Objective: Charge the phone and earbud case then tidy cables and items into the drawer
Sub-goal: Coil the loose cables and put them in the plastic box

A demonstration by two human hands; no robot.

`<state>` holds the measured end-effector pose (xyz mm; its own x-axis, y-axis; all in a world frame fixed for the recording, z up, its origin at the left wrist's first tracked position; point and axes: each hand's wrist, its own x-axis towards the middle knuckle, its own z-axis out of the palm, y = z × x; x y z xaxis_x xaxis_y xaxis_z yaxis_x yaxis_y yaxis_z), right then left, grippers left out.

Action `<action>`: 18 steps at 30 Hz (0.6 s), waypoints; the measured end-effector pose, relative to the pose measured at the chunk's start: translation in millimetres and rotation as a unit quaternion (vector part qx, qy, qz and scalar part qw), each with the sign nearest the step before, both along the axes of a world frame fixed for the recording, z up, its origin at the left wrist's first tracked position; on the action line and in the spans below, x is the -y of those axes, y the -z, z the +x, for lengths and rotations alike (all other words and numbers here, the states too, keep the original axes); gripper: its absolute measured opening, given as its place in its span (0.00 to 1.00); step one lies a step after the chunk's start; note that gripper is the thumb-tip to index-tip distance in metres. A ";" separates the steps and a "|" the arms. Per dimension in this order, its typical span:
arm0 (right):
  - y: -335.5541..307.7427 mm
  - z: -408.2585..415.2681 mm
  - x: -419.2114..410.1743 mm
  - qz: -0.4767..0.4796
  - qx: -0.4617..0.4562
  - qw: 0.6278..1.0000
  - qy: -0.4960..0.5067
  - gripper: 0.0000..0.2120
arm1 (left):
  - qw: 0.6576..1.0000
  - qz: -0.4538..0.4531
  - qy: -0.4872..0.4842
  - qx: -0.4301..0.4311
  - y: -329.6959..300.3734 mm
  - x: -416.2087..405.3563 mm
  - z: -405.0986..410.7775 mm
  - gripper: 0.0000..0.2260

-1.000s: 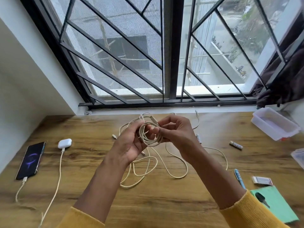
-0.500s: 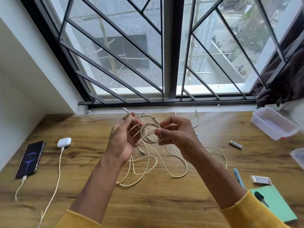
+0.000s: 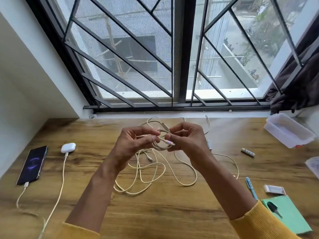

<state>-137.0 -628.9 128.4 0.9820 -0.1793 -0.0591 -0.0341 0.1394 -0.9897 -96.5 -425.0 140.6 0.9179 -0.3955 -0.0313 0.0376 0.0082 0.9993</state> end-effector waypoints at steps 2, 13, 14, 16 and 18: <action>-1.0 -1.5 0.0 0.008 0.008 1.000 -0.018 0.08 | 0.999 0.026 -0.015 0.025 -0.8 1.1 0.4 0.08; 2.9 -2.0 -12.5 -0.067 0.027 0.997 0.001 0.06 | 0.941 0.251 -0.134 0.181 5.0 18.3 1.6 0.09; 3.8 -2.0 -13.9 -0.080 0.031 0.996 0.009 0.07 | 0.929 0.269 -0.152 0.204 6.1 21.3 -0.3 0.08; 3.8 -2.2 -15.8 -0.097 0.046 0.994 0.015 0.07 | 0.899 0.300 -0.185 0.261 9.2 26.3 -3.5 0.07; 2.1 -2.9 -16.7 -0.118 0.064 0.991 0.011 0.07 | 0.879 0.313 -0.204 0.298 14.5 29.2 -4.3 0.09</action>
<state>-139.9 -612.1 126.3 0.9744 -0.1946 0.1128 0.0952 -0.0974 -0.9907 -100.8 -454.2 126.1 0.9066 -0.1054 0.4087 -0.3717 -0.6581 0.6548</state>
